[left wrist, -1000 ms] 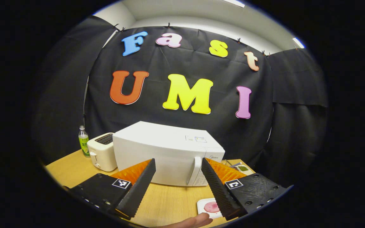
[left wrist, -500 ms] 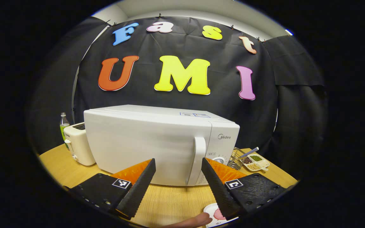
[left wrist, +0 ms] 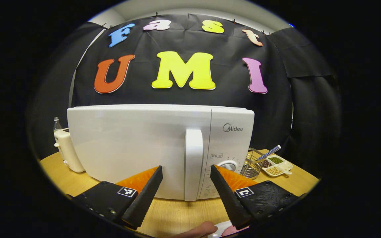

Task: Open the microwave oven with the left hand, put the food in, and close the microwave oven.

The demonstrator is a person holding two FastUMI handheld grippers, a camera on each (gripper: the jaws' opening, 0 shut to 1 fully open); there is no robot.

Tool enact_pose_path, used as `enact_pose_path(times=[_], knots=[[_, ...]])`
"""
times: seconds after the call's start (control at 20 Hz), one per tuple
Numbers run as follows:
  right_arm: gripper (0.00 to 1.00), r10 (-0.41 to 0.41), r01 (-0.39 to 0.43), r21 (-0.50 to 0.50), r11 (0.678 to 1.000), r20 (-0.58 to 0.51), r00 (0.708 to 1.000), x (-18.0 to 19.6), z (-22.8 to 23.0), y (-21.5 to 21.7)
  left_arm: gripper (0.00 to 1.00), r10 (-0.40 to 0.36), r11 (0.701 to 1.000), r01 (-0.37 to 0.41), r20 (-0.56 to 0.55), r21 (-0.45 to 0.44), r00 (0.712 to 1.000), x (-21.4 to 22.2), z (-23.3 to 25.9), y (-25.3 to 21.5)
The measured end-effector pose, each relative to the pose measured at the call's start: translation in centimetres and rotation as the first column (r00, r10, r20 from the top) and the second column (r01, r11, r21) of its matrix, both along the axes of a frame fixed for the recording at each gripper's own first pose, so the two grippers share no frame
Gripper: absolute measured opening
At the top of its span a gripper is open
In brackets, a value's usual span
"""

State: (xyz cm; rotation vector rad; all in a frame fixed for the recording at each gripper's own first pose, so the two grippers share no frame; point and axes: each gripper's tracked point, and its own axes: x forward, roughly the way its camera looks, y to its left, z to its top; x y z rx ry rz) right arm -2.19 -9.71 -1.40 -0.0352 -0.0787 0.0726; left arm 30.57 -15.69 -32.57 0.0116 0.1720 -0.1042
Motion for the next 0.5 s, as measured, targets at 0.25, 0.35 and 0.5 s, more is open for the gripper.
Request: enact_pose_path(times=[0.25, 0.35, 0.5], knots=[[1.0, 0.018, -0.018, 0.033, 0.999, -0.021, 1.0, 0.3, -1.1, -0.4, 0.86, 0.016, 0.999, -0.015, -0.021, 0.047, 1.0, 0.7, -0.5, -0.3], [1.0, 0.011, -0.01, 0.038, 0.999, -0.02, 1.0, 0.4, -1.2, -0.9, 0.51, -0.005, 0.995, 0.005, 0.002, 0.095, 1.0, 1.2, -0.3, -0.9], [1.0, 0.002, -0.001, 0.039, 0.999, -0.017, 1.0, 0.1, -1.2, -1.1, 0.31, 0.005, 0.995, -0.005, 0.001, 0.101, 1.0, 1.2, -0.5, -0.4]])
